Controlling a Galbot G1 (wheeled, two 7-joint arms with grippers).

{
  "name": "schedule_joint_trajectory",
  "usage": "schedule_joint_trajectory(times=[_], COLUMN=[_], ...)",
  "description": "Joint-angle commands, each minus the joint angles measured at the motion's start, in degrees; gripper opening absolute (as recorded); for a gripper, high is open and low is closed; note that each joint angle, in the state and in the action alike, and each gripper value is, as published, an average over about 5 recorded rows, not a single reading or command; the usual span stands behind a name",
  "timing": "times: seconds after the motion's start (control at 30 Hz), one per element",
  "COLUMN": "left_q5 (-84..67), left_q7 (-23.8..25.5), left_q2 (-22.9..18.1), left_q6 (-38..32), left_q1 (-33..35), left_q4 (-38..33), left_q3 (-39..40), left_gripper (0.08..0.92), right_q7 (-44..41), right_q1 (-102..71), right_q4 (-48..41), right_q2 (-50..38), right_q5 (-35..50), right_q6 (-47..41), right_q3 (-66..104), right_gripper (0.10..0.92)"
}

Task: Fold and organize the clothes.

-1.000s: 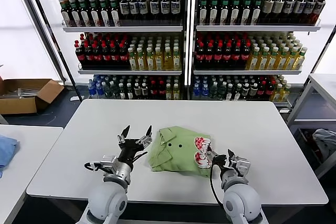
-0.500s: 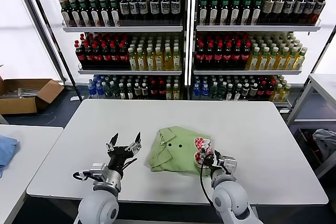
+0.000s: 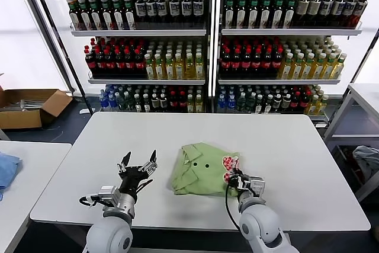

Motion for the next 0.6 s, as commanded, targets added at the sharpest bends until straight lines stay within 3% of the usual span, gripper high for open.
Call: schedule_joint_trajectory(times=[0.03,0.33,0.6], left_q5=[0.1,0.7,1.0], left_q7=[-0.1,0.0,0.0], left_q2=[-0.5,-1.6,-1.7], left_q6=[0.0,0.0,0.0], left_q1=[0.7,1.1,2.2], left_q4=[-0.5,-0.9,-1.2], left_q3=[0.0,1.1,1.1], left_gripper=[0.823,0.823,0.823], right_q7=[-2.6,-6.7,-8.5], right_q1=[0.1,-0.1,-1.4], right_q4=[1.2,-5.2,7.2], right_q2=[-8.7,-11.1,-4.6], right_q5=[-4.6,-15.7,-19.2], right_q6=[-0.2,0.0,5.2], right_q3=[2.1,5.3,2.0], right_gripper=[0.122,0.124,0.328])
